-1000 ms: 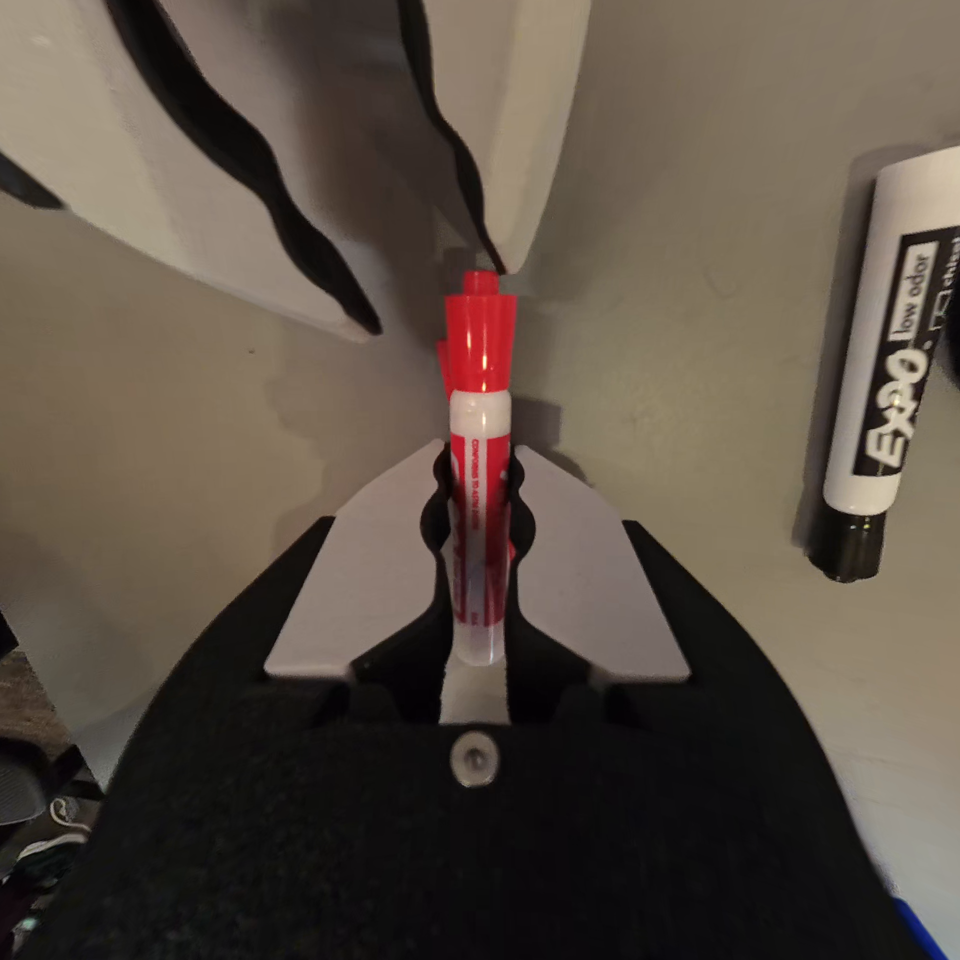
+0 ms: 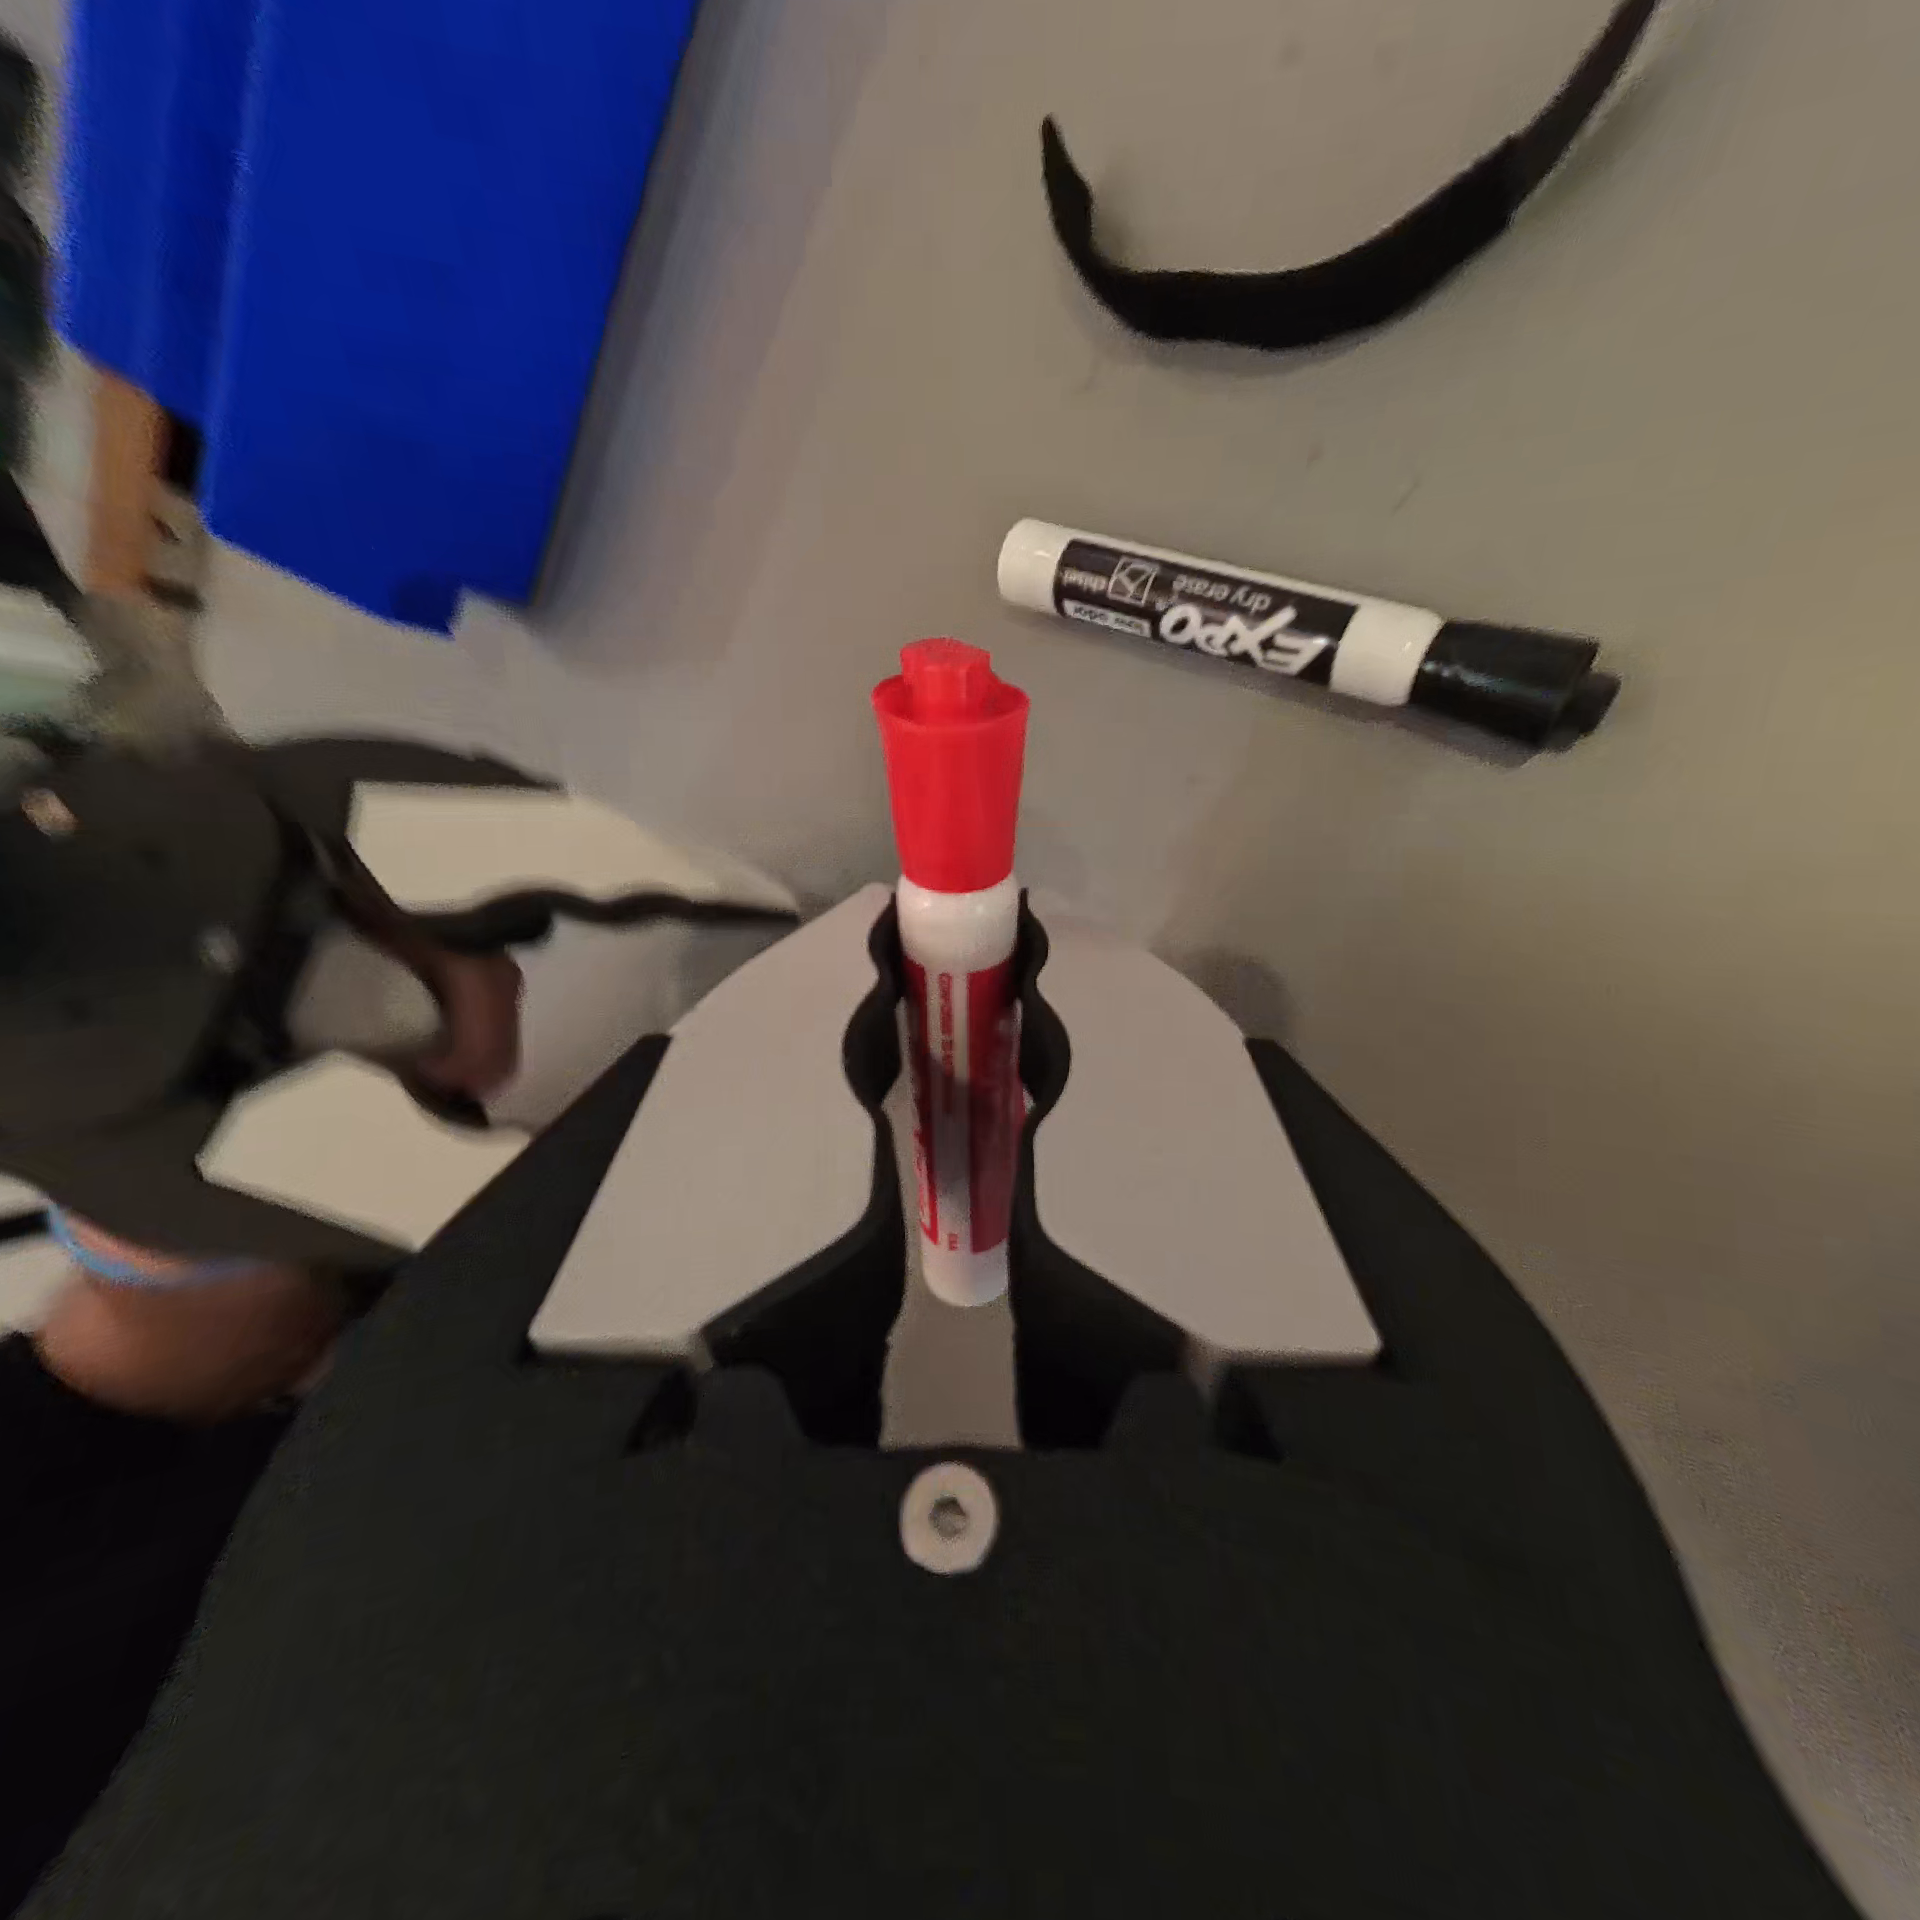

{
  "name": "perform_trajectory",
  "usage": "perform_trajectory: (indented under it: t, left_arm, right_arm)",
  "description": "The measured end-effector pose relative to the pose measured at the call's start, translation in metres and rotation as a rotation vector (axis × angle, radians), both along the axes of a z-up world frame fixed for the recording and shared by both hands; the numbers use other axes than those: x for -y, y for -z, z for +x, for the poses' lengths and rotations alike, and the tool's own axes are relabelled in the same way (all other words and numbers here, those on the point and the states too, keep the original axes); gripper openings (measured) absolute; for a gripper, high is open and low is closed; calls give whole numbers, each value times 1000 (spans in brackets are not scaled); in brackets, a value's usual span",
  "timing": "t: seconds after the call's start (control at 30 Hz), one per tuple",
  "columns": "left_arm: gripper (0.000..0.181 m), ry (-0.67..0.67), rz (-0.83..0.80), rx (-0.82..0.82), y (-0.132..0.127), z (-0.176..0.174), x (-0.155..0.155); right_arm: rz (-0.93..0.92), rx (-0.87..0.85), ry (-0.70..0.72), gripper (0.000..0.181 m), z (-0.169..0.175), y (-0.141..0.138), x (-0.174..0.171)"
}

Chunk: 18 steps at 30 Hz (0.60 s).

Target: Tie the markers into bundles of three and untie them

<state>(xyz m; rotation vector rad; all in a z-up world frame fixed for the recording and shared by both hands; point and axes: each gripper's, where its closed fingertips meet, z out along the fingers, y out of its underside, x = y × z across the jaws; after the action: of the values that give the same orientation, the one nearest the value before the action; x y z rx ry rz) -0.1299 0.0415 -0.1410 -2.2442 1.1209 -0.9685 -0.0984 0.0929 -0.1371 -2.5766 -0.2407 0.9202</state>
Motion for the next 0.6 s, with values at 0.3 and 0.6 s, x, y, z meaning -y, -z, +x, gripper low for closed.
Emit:
perform_trajectory:
  t: [0.3,0.6]
  left_arm:
    - [72,-20,-91,-221,17,8,6]
    - [58,30,-37,-472,30,6,-10]
  right_arm:
    - [-13,-423,372,18,-13,-1,-10]
    - [43,-694,533,18,-18,-13,-8]
